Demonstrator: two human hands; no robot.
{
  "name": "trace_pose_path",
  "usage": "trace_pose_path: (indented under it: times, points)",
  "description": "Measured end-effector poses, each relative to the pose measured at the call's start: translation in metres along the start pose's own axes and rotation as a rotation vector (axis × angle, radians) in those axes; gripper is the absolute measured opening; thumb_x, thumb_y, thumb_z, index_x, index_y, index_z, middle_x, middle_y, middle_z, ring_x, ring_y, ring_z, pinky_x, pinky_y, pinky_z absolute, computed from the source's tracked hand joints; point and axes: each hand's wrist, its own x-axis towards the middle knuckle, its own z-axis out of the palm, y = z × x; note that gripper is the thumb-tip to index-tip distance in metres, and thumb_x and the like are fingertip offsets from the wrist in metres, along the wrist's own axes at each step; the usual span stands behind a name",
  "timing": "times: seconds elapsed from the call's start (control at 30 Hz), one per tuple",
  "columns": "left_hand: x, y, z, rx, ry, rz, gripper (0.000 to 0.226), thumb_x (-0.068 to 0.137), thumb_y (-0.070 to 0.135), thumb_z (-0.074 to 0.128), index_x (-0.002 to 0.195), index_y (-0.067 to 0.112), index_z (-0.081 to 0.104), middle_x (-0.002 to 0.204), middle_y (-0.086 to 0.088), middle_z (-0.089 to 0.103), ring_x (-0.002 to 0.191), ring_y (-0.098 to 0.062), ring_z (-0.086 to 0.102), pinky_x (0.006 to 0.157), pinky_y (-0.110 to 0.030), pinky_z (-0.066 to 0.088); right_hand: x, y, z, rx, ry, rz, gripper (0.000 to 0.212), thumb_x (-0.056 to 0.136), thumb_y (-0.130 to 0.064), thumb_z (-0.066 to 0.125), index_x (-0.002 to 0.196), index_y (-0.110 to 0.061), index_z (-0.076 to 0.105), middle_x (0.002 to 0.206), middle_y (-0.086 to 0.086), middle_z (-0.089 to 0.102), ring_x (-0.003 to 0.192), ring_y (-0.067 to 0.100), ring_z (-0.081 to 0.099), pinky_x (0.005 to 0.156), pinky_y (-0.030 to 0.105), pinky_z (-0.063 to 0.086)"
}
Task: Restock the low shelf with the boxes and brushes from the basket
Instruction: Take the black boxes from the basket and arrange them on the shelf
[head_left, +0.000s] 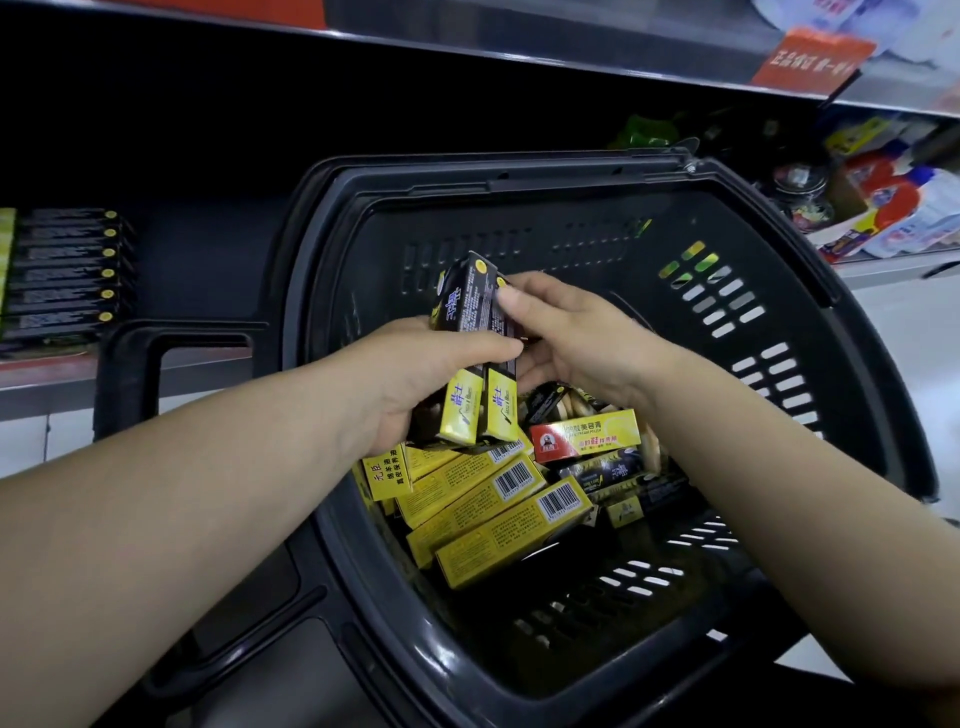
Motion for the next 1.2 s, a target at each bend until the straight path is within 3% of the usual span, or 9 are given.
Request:
trace_pose_path:
  times: [0.1, 0.2, 0.37, 0.5, 0.63, 0.73, 0.83, 1.07, 1.2]
  points:
    - [0.002, -0.001, -0.001, 0.014, 0.043, 0.001, 0.027, 0.071, 0.012, 0.076, 0.096, 0.014, 0.065, 0.086, -0.012, 0.073, 0.071, -0.025, 0.070, 0.061, -0.032, 0.058, 0.011, 0.010, -0.033, -0.119, 0.165, 0.028, 0.028, 0.096, -0.041, 0.046, 0.114, -0.021, 0.053, 0.087, 0.006, 0.070, 0.072, 0.020, 0.070, 0.062, 0.027, 0.056]
    - [0.002, -0.002, -0.001, 0.036, 0.055, -0.002, 0.030, 0.071, 0.009, 0.076, 0.097, 0.015, 0.063, 0.086, -0.013, 0.072, 0.069, -0.025, 0.069, 0.061, -0.034, 0.058, 0.021, 0.046, -0.074, -0.808, 0.493, 0.175, 0.028, 0.096, -0.026, 0.050, 0.120, -0.012, 0.051, 0.111, 0.013, 0.064, 0.094, 0.026, 0.064, 0.081, 0.038, 0.053]
    - [0.005, -0.004, -0.002, 0.079, 0.058, 0.015, 0.029, 0.071, 0.007, 0.073, 0.096, 0.017, 0.063, 0.086, -0.013, 0.072, 0.073, -0.028, 0.069, 0.066, -0.041, 0.058, 0.027, 0.100, -0.097, -1.110, 0.426, 0.401, 0.072, 0.086, -0.014, 0.064, 0.144, -0.016, 0.022, 0.147, 0.021, 0.028, 0.119, 0.038, 0.050, 0.090, 0.041, 0.047]
    - [0.005, -0.004, -0.002, 0.105, 0.045, 0.012, 0.031, 0.071, 0.006, 0.072, 0.098, 0.017, 0.063, 0.089, -0.015, 0.071, 0.075, -0.029, 0.068, 0.066, -0.040, 0.057, 0.040, 0.108, -0.104, -1.157, 0.581, 0.347, 0.061, 0.086, -0.021, 0.064, 0.138, -0.016, 0.032, 0.141, 0.018, 0.030, 0.128, 0.037, 0.036, 0.098, 0.045, 0.040]
    - [0.004, -0.004, -0.001, 0.108, 0.023, 0.007, 0.032, 0.071, 0.007, 0.073, 0.099, 0.017, 0.063, 0.091, -0.016, 0.072, 0.074, -0.029, 0.068, 0.063, -0.036, 0.057, 0.043, 0.110, -0.102, -1.220, 0.568, 0.211, 0.035, 0.086, -0.012, 0.063, 0.119, -0.008, 0.049, 0.124, 0.015, 0.051, 0.110, 0.033, 0.051, 0.084, 0.039, 0.044]
    - [0.004, -0.005, -0.001, 0.107, 0.019, 0.011, 0.032, 0.071, 0.008, 0.073, 0.099, 0.018, 0.062, 0.092, -0.016, 0.072, 0.077, -0.029, 0.068, 0.063, -0.035, 0.057, 0.042, 0.110, -0.101, -1.200, 0.569, 0.246, 0.040, 0.086, -0.003, 0.061, 0.121, -0.009, 0.042, 0.119, 0.016, 0.056, 0.101, 0.033, 0.056, 0.074, 0.038, 0.045]
    - [0.004, -0.005, -0.001, 0.101, 0.023, 0.019, 0.033, 0.071, 0.008, 0.074, 0.100, 0.019, 0.062, 0.093, -0.015, 0.072, 0.085, -0.032, 0.069, 0.068, -0.037, 0.057, 0.035, 0.095, -0.105, -1.100, 0.625, 0.241, 0.052, 0.088, -0.022, 0.064, 0.132, -0.012, 0.041, 0.128, 0.015, 0.053, 0.116, 0.033, 0.050, 0.092, 0.042, 0.044]
    - [0.002, -0.002, -0.001, -0.019, 0.061, 0.084, 0.033, 0.070, 0.010, 0.073, 0.098, 0.023, 0.062, 0.095, -0.011, 0.072, 0.089, -0.029, 0.068, 0.081, -0.044, 0.055, 0.003, 0.016, -0.062, 0.002, 0.297, 0.132, 0.021, 0.094, -0.025, 0.052, 0.106, -0.012, 0.064, 0.101, 0.005, 0.069, 0.094, 0.025, 0.063, 0.081, 0.032, 0.053]
    - [-0.008, 0.004, -0.003, -0.180, 0.038, 0.066, 0.042, 0.074, 0.015, 0.072, 0.114, 0.020, 0.059, 0.089, -0.007, 0.074, 0.080, -0.024, 0.071, 0.071, -0.041, 0.057, -0.009, -0.016, -0.018, 0.164, 0.116, 0.080, 0.036, 0.100, -0.026, 0.038, 0.129, -0.012, 0.052, 0.125, 0.013, 0.061, 0.104, 0.024, 0.061, 0.082, 0.037, 0.054]
